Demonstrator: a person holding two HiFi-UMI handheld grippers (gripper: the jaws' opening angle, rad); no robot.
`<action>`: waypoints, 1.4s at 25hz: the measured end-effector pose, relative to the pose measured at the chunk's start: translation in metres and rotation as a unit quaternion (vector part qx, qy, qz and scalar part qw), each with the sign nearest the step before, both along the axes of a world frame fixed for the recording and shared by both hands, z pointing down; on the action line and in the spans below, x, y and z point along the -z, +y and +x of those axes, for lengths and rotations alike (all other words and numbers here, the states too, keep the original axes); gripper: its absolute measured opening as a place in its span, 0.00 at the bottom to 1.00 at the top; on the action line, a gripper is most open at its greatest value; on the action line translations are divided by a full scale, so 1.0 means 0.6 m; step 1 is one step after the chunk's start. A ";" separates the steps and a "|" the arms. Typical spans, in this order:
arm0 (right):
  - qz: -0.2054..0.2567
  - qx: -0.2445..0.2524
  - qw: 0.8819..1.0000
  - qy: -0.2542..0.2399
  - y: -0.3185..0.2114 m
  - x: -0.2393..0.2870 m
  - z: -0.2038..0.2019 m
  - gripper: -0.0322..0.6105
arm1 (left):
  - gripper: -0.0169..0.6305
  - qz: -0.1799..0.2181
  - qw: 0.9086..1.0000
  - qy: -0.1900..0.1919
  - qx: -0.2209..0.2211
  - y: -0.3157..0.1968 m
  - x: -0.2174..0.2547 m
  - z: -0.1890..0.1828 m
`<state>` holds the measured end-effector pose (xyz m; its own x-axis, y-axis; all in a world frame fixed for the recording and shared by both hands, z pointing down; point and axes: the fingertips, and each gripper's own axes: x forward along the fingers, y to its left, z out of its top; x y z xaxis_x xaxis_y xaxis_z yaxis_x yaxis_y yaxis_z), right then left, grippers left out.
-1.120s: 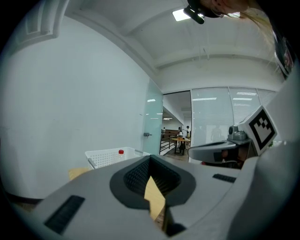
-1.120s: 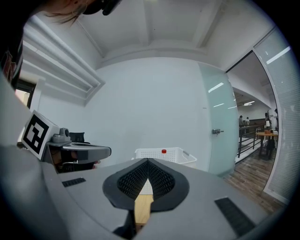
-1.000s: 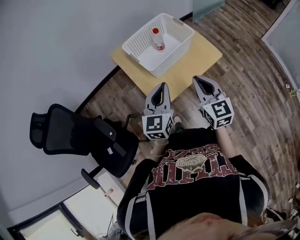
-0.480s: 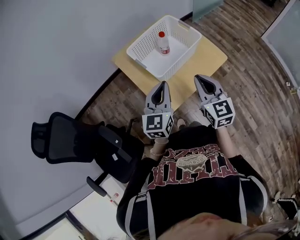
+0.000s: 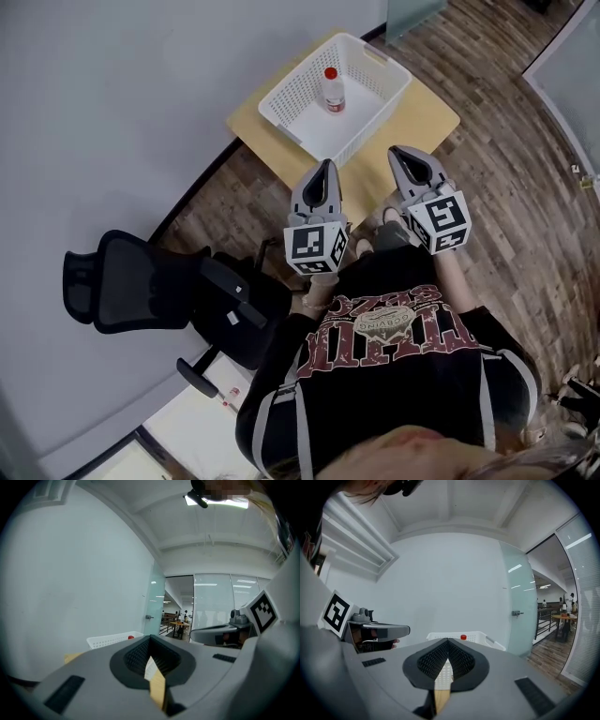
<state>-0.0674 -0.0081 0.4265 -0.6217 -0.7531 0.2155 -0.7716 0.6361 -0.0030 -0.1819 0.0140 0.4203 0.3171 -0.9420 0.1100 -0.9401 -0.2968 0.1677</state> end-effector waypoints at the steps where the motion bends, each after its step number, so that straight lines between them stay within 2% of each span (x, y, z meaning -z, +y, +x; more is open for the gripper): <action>1: -0.001 0.003 1.000 0.001 -0.004 0.000 -0.003 0.08 | 0.10 -0.001 1.000 0.001 0.003 -0.004 0.000 -0.003; 14: -0.013 0.044 0.999 -0.004 -0.102 -0.013 -0.017 0.08 | 0.10 -0.022 0.999 -0.006 0.036 -0.087 -0.017 -0.014; 26: -0.020 0.084 0.996 -0.008 -0.204 -0.009 -0.017 0.08 | 0.10 -0.034 0.997 -0.012 0.064 -0.184 -0.017 0.003; 35: -0.026 0.093 0.995 -0.019 -0.254 -0.004 -0.012 0.08 | 0.10 -0.044 0.997 -0.014 0.070 -0.235 -0.023 0.011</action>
<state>-0.0743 -0.1607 0.4289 -0.7575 -0.6127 0.2253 -0.6394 0.7660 -0.0668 -0.1755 -0.1267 0.4342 0.1793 -0.9632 0.2004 -0.9758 -0.1482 0.1608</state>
